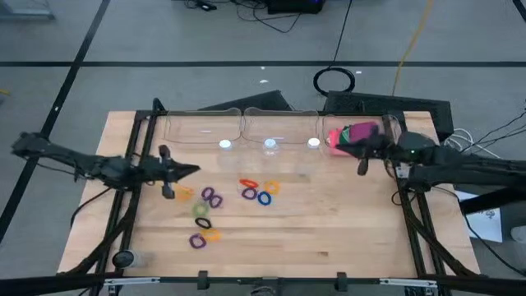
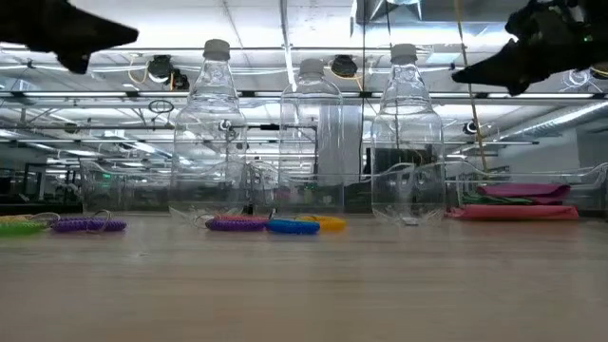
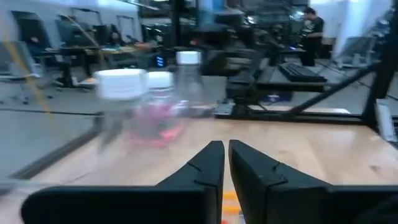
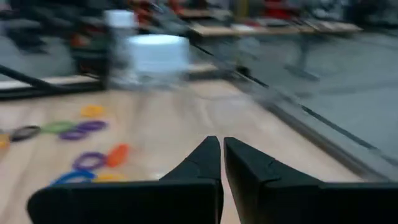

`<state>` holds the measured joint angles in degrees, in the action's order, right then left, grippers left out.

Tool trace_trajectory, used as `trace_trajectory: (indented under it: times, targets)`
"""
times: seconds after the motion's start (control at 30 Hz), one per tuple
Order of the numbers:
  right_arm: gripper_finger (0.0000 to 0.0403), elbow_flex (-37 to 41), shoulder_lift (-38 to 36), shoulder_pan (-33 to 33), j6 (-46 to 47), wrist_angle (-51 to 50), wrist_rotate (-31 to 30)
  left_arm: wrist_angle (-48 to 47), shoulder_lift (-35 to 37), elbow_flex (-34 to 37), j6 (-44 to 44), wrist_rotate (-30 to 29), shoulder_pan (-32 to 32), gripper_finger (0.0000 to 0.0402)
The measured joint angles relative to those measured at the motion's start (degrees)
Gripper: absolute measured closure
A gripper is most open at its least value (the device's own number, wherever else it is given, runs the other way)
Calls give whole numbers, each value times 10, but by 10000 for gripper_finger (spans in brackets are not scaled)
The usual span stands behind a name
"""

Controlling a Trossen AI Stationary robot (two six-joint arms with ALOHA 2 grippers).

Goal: Pick & Place Sports Items
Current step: Put the right plastic bottle into the middle transparent bin

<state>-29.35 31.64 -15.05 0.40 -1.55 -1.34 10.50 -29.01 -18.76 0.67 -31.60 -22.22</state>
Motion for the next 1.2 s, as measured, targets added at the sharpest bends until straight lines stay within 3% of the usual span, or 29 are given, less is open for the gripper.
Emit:
trace_trajectory:
  times: [0.17, 0.37, 0.6, 0.77, 0.97, 1.2]
  targets:
    - [388, 43, -1, 10, 5, 98, 1, -80, 117, 24, 24, -35, 0, 376]
    - [295, 46, 7, 11, 6, 127, 43, -177, 214, 24, 46, -45, 0, 376]
    - [156, 46, 99, 11, 10, 246, 46, -219, 235, 24, 42, -46, 0, 376]
    - [96, 46, 164, 3, 0, 322, 47, -219, 231, 24, 42, -46, 0, 376]
    - [71, 46, 188, 0, 13, 369, 47, -219, 231, 24, 46, -46, 0, 376]
    - [88, 46, 217, 1, 50, 417, 48, -219, 230, 24, 40, -46, 0, 376]
